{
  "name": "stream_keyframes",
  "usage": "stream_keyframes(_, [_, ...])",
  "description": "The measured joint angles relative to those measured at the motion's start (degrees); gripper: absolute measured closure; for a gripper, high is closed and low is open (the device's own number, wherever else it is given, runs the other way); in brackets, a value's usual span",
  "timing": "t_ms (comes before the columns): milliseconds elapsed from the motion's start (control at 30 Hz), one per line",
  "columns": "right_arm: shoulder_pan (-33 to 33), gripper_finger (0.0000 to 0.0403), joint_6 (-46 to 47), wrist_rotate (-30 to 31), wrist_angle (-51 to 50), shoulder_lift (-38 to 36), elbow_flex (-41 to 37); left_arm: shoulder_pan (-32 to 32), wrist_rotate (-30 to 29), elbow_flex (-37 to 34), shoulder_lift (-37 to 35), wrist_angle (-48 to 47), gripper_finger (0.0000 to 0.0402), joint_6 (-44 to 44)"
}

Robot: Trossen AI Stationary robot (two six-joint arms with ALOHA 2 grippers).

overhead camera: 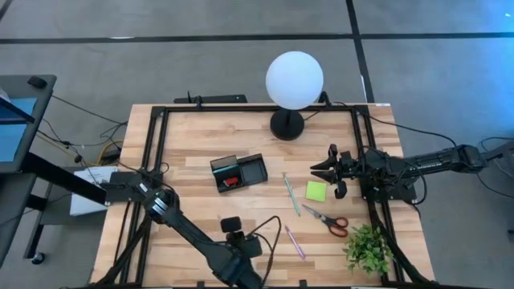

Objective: Pick and place office supplies into organizer
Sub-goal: Put the right blue pencil into the black desk organizer

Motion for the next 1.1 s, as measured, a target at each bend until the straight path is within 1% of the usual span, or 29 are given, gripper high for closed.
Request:
stream_keyframes(67, [0.00,0.0326,0.00,0.00,0.00,0.02,0.00,-0.01,-1.30,-0.77,-2.76,-0.19,0.0336,1.16])
stream_keyframes(167, [0.00,0.0326,0.00,0.00,0.02,0.00,-0.02,-0.72,-7.07,-3.79,-7.83,-0.17,0.0336,0.58])
stream_keyframes(233, [0.00,0.0326,0.00,0.02,0.03,0.01,-0.02,-1.58,-11.63,-7.21,-11.57,-0.06,0.0336,-0.88])
stream_keyframes(300, [0.00,0.0326,0.00,0.02,0.41,0.02,-0.02,-2.99,-15.61,-12.08,-16.35,-0.07,0.0336,-4.22])
stream_keyframes(400, [-0.04,0.0326,0.00,0.28,1.39,0.02,-0.02,-5.20,-21.76,-21.43,-23.83,-0.21,0.0336,-14.78])
stream_keyframes(500, [-0.04,0.0326,0.00,1.41,2.81,0.00,-0.02,-7.57,-26.42,-32.95,-29.12,0.22,0.0336,-28.15])
stream_keyframes(567, [-0.04,0.0326,0.04,1.74,3.45,0.01,-0.02,-8.86,-30.28,-40.76,-31.48,4.04,0.0336,-36.78])
stream_keyframes(633, [-0.04,0.0326,0.51,1.73,3.58,0.00,-0.02,-9.94,-33.86,-47.74,-32.51,10.90,0.0336,-41.61])
stream_keyframes(700, [-0.04,0.0326,2.22,1.75,3.52,0.02,-0.02,-10.53,-34.47,-53.61,-32.35,19.54,0.0336,-41.73])
stream_keyframes(800, [-0.04,0.0326,10.36,2.40,3.33,0.01,-0.02,-10.71,-34.38,-60.85,-32.38,35.13,0.0336,-36.51])
stream_keyframes(867, [0.07,0.0326,14.41,3.70,2.52,0.54,-0.02,-10.68,-35.39,-64.17,-32.36,42.06,0.0336,-32.74])
stream_keyframes(933, [0.91,0.0326,15.37,5.94,1.93,2.53,0.00,-10.67,-37.01,-65.92,-32.36,44.56,0.0336,-30.99])
stream_keyframes(1000, [2.51,0.0326,15.45,9.38,2.48,5.66,-0.04,-10.54,-38.64,-66.97,-32.36,44.14,0.0336,-31.01])
stream_keyframes(1100, [5.31,0.0326,15.45,15.76,6.00,12.11,1.09,-10.49,-41.48,-67.18,-32.38,42.13,0.0336,-31.70])
